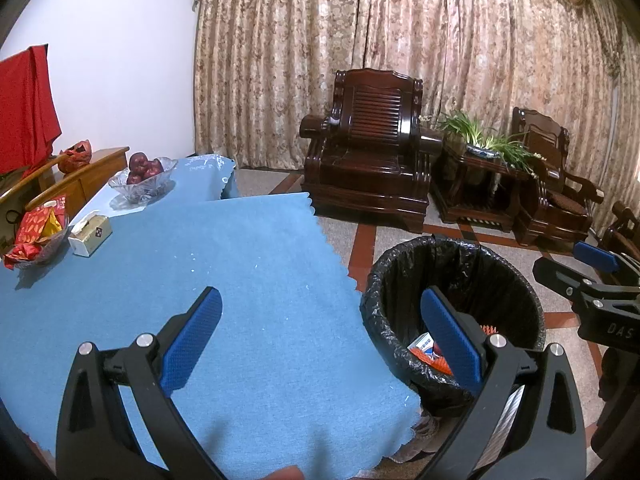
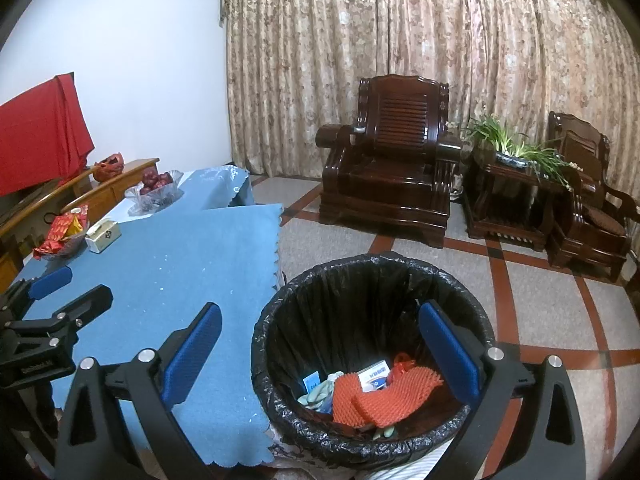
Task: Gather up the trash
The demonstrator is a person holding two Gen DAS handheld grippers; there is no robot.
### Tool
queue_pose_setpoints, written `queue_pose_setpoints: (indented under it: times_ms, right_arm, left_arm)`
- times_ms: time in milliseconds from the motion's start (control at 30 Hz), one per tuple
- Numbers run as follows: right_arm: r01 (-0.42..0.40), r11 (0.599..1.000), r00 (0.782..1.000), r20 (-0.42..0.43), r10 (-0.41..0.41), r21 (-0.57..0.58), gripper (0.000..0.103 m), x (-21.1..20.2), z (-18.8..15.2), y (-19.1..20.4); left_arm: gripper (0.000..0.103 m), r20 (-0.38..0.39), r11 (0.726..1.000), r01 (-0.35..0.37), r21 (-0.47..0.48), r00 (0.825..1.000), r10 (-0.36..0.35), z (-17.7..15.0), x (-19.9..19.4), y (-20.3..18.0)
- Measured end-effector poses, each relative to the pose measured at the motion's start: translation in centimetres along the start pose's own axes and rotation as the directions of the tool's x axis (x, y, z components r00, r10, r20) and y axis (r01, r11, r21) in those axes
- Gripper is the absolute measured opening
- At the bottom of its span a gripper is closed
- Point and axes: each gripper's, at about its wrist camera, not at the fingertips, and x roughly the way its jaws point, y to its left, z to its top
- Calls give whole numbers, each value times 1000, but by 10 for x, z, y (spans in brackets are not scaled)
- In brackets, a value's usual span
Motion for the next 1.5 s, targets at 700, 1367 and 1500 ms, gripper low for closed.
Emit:
queue_pose_setpoints:
  times_ms: [700,1367,1500]
  right_arm:
    - [-1,1000,1000,-3,1,-2,97,2,0,2]
    - [-2,1000,1000,-11,2,-3,97,6,-4,6]
    - [-2,1000,1000,-12,2,-4,97,7,-5,7]
  left_arm:
    - [97,-3,1000,0,0,1000,0,2,0,0]
    - [97,-7,1000,1,0,1000,-1,4,-1,1]
    - [97,-8,1000,1,-1,1000,-1,3,0,1]
